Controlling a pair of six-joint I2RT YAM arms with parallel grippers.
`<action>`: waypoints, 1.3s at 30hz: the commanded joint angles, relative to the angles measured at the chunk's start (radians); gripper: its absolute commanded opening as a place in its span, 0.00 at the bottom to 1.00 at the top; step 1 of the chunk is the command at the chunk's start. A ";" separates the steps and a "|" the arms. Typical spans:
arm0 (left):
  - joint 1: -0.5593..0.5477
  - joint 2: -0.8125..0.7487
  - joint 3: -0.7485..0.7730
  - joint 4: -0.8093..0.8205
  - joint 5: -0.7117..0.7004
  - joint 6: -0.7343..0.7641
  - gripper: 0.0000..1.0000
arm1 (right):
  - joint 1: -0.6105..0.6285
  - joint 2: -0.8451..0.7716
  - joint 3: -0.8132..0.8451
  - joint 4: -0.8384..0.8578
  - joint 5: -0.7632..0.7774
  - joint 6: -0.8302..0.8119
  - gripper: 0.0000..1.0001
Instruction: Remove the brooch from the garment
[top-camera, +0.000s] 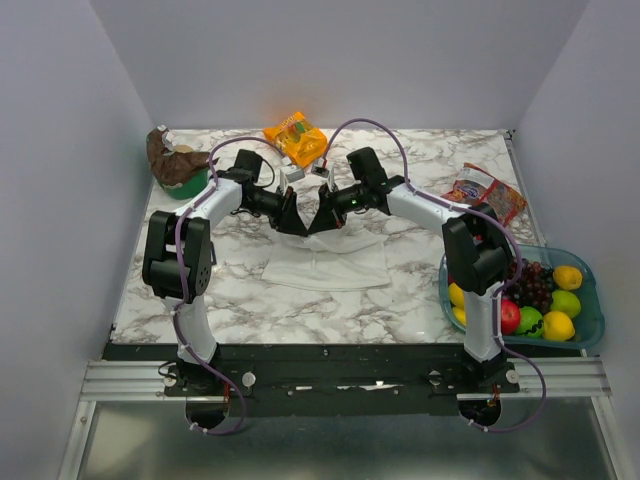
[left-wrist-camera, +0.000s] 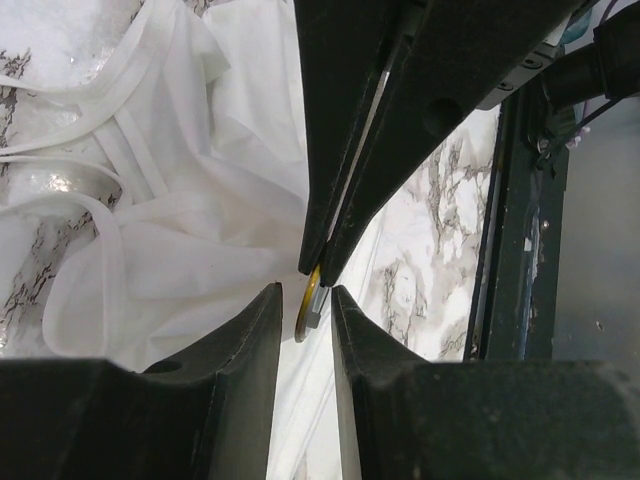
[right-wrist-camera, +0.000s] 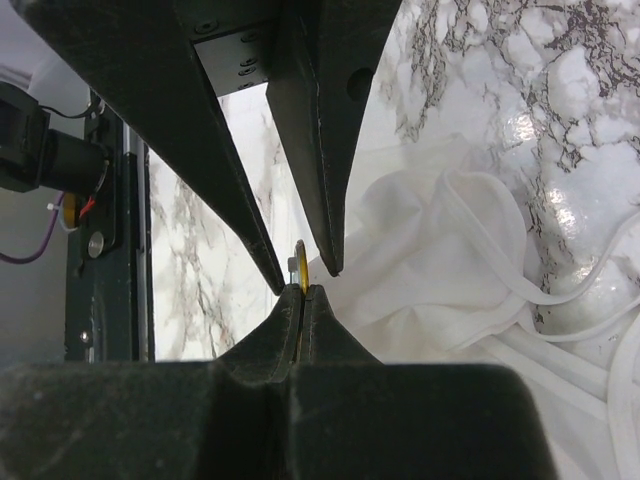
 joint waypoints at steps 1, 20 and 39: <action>-0.005 -0.042 0.012 -0.032 0.047 0.058 0.35 | -0.001 -0.011 -0.013 0.027 0.015 0.022 0.01; -0.008 -0.026 0.032 0.015 -0.015 0.013 0.25 | -0.013 0.002 -0.005 0.041 0.021 0.045 0.00; -0.091 -0.129 -0.127 0.311 -0.495 -0.298 0.18 | -0.013 -0.018 -0.043 0.145 0.075 0.329 0.00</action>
